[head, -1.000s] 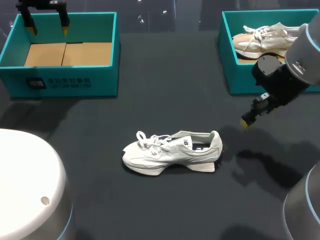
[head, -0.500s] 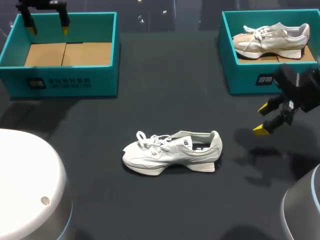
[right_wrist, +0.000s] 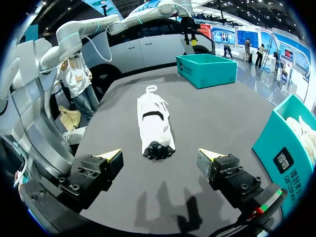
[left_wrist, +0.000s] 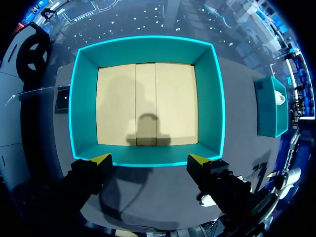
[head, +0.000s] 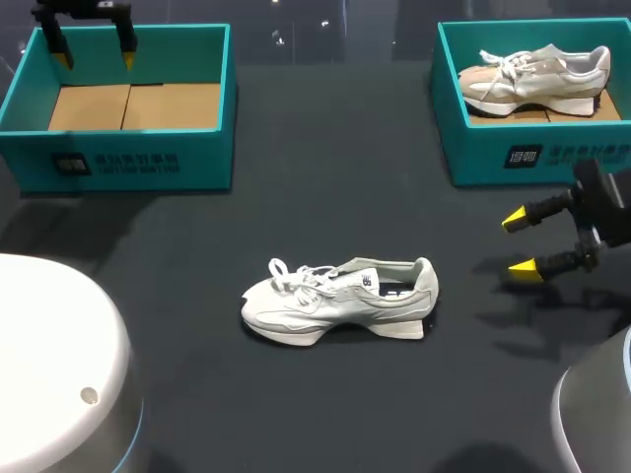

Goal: Take the shoe out of the shoebox, open the shoe tongue, remove and reinsert the insole, then place the shoe into the shoebox

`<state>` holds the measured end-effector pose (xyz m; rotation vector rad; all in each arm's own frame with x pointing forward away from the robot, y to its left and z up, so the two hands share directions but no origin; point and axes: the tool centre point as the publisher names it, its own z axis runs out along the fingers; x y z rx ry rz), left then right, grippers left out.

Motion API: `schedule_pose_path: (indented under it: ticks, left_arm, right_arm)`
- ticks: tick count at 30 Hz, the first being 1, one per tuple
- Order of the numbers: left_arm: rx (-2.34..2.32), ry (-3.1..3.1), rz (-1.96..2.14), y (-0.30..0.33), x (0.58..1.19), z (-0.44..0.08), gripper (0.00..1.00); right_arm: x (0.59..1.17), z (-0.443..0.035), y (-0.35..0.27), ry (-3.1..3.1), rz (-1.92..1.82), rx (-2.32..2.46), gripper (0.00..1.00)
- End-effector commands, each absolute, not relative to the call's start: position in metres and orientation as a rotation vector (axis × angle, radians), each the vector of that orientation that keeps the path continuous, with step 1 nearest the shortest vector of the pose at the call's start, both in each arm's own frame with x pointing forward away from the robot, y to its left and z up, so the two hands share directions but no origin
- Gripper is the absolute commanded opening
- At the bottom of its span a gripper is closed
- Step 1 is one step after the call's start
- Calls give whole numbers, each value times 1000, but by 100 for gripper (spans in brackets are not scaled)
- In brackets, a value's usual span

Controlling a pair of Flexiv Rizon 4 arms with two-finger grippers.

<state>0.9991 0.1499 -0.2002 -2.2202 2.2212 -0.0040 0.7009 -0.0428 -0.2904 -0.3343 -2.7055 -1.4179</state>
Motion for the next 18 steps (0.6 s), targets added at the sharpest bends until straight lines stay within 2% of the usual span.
schedule_pose_path:
  ticks: [1, 18]
  left_arm:
    - [-2220, 2221, -2, 150, 999, -200, 100]
    - [-2220, 2221, -2, 150, 999, -200, 100]
  right_arm:
    - [694, -293, -43, -2654, -1557, -349, 100]
    - [692, -299, -49, -2651, -1552, -363, 100]
